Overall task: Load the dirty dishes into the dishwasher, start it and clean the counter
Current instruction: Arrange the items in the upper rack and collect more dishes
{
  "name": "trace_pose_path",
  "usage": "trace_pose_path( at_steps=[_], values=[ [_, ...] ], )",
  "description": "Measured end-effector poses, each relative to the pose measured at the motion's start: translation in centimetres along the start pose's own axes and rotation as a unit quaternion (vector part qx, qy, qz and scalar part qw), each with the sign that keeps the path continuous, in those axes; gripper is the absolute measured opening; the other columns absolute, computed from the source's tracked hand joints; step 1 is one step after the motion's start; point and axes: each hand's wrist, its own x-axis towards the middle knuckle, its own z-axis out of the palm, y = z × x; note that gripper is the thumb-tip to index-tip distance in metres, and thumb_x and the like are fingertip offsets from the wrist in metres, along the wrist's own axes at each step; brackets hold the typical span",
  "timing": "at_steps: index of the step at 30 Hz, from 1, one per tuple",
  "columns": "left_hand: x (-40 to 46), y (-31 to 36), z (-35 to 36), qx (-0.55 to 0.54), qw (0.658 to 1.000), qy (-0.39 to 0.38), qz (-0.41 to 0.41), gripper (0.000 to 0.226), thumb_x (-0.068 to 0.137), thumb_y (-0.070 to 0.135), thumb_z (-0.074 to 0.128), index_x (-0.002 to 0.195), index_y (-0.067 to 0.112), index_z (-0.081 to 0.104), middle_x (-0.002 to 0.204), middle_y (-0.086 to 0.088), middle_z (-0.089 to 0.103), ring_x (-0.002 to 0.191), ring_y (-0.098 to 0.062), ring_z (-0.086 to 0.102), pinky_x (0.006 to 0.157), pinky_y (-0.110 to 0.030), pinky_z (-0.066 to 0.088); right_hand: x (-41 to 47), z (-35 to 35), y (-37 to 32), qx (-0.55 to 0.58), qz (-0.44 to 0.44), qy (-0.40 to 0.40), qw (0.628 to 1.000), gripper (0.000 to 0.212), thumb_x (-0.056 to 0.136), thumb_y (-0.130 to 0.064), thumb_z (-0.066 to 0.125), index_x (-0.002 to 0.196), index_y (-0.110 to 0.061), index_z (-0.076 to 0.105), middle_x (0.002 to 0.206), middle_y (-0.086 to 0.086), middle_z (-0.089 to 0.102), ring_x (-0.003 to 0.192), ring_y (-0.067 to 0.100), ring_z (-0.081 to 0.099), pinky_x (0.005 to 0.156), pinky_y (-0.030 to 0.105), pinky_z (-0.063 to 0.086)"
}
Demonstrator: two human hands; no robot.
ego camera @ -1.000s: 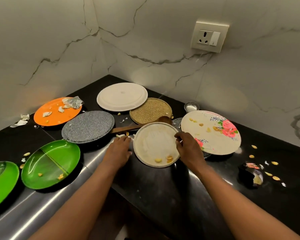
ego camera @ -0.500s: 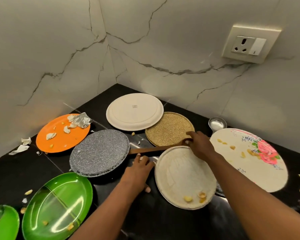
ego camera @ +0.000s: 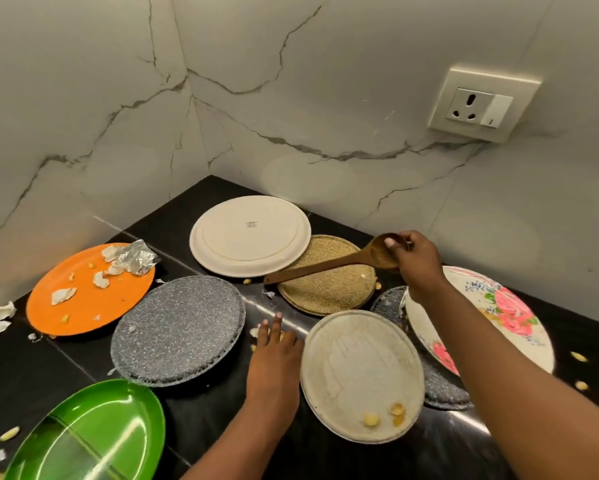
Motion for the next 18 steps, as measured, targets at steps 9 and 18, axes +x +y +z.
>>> trace_pose_path(
  at_steps=[9,18],
  values=[
    [-1.0,-0.5,0.4,0.030,0.999,0.005,-0.024,0.086,0.072,0.041,0.076,0.144,0.023,0.033,0.152,-0.002,0.030,0.145,-0.029,0.012,0.119,-0.044,0.008,-5.2,-6.9,-2.5,0.346,0.079,0.011,0.935,0.014,0.094,-0.006,0.058,0.100,-0.018,0.059,0.112,0.011,0.065,0.101,0.028,0.064,0.073,0.045,0.059],
    [-5.1,2.2,1.8,0.012,0.986,0.145,-0.086,0.078,0.068,0.035,0.080,0.135,0.013,0.047,0.133,-0.010,0.049,0.126,-0.032,0.041,0.107,-0.044,0.030,-13.9,-20.8,-1.8,0.411,-0.029,0.080,0.907,0.024,0.087,-0.002,0.065,0.097,-0.023,0.065,0.098,-0.001,0.071,0.096,0.026,0.067,0.064,0.035,0.058]
  ],
)
